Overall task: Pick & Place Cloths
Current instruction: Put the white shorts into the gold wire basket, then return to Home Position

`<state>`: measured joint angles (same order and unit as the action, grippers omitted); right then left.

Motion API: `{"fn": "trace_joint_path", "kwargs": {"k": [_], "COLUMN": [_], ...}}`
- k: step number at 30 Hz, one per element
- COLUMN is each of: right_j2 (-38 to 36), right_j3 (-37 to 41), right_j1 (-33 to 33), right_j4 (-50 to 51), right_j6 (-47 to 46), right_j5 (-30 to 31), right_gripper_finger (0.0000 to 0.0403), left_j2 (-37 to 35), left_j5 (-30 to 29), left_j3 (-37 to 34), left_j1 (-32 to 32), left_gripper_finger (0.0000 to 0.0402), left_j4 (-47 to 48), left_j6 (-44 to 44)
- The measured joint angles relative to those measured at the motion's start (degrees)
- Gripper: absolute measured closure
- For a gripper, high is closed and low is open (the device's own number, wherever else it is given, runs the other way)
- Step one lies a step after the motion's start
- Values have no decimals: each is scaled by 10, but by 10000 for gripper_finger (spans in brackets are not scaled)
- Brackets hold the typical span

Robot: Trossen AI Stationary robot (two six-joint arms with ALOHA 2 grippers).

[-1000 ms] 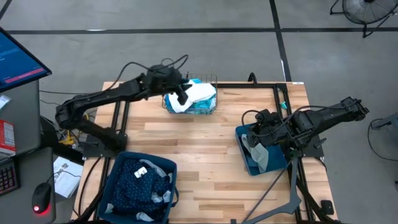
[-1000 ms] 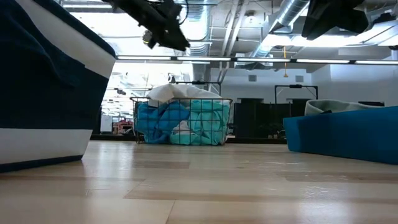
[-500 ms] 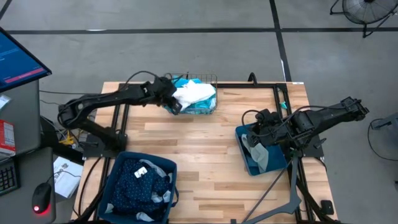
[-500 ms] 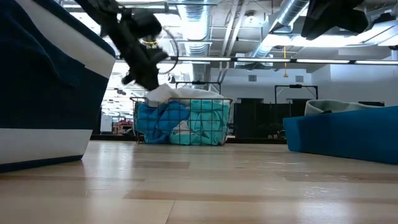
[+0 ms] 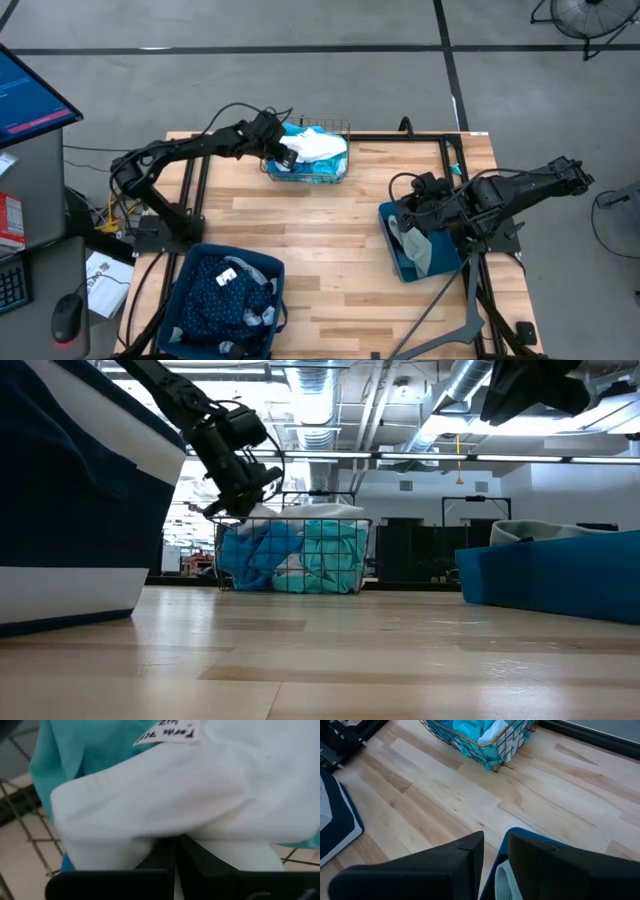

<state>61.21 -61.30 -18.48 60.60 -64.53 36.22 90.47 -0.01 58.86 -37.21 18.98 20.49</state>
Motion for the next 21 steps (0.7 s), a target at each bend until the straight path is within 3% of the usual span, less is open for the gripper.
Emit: {"fn": "trace_joint_path", "kwargs": {"k": [4,9,17,21], "right_j2": [0,0,0,0], "right_j3": [0,0,0,0], "right_j1": [0,0,0,-1], "right_j4": [-3,-12,-29,-114], "right_j6": [0,0,8,102], "right_j5": [-1,-2,0,41], "right_gripper_finger": [321,321,321,322], "left_j2": [-7,-81,-279,-396], "left_j5": [11,57,67,70], "left_j3": [0,2,2,2], "left_j1": [0,1,6,38], "left_gripper_finger": [401,401,399,400], "left_j4": [2,-5,-6,-8], "left_j6": [-1,4,-3,-36]}}
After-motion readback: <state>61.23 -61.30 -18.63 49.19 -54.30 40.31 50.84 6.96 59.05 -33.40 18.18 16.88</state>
